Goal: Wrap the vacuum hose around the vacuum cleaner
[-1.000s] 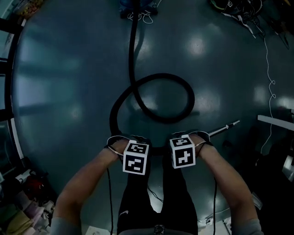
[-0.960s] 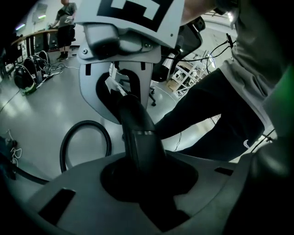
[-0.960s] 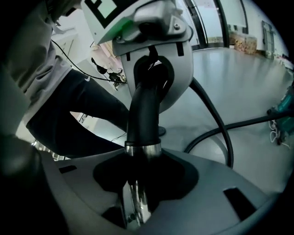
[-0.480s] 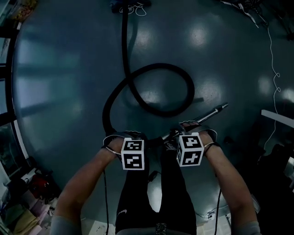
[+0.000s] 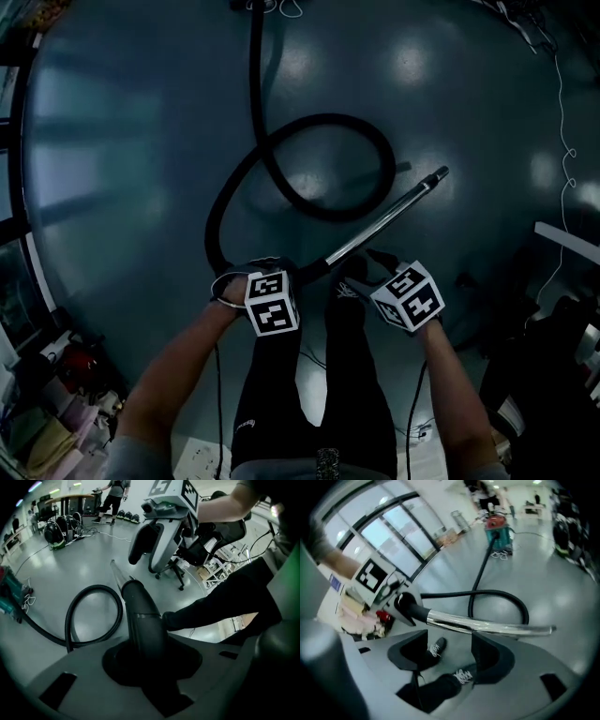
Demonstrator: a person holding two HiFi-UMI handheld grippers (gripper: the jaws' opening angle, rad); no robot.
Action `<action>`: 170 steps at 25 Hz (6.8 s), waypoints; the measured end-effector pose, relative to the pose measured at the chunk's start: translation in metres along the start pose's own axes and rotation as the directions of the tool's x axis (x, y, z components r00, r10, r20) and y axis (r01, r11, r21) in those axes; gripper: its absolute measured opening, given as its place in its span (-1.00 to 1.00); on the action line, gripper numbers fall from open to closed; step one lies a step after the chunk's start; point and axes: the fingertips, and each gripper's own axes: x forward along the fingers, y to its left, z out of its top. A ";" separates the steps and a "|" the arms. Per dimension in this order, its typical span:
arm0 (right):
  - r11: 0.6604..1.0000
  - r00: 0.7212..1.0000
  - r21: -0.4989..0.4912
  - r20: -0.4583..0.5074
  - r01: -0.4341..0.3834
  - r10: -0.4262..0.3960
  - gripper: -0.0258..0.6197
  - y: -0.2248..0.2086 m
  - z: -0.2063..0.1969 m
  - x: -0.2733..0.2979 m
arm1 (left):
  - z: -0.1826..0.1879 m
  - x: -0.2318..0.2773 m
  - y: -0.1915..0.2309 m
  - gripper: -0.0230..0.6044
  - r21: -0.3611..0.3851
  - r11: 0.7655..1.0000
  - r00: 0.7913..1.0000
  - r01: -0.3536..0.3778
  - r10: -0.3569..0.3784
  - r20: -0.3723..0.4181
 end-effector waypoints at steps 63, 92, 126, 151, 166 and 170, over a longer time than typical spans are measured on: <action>0.756 0.921 0.652 0.330 -0.066 -0.205 -0.28 -0.134 0.037 -0.088 | 0.184 -0.090 0.070 -0.07 -0.121 0.977 0.934 -0.177 0.206 0.293; 0.975 0.984 0.139 -0.010 0.176 -0.176 -0.30 -0.156 0.132 -0.069 | 0.243 -0.225 0.314 -0.07 0.262 0.826 0.850 -0.500 0.410 0.329; 0.840 0.916 -0.541 -0.361 -0.052 -0.176 -0.34 -0.210 0.254 -0.083 | 0.155 -0.232 0.421 -0.08 0.367 0.871 0.925 -0.327 0.374 -0.062; 0.818 0.917 -0.575 -0.322 0.008 -0.235 -0.37 -0.265 0.333 -0.026 | 0.083 -0.208 0.453 -0.37 0.171 0.951 0.956 -0.256 0.222 0.194; 0.765 0.891 -0.643 -0.327 0.034 -0.315 -0.33 -0.336 0.309 -0.025 | 0.128 -0.192 0.435 -0.40 -0.015 0.980 0.955 -0.200 0.198 0.221; 0.736 0.900 -0.677 -0.313 0.013 -0.303 -0.33 -0.334 0.298 -0.015 | 0.123 -0.181 0.429 -0.40 -0.049 0.987 0.971 -0.156 0.162 0.174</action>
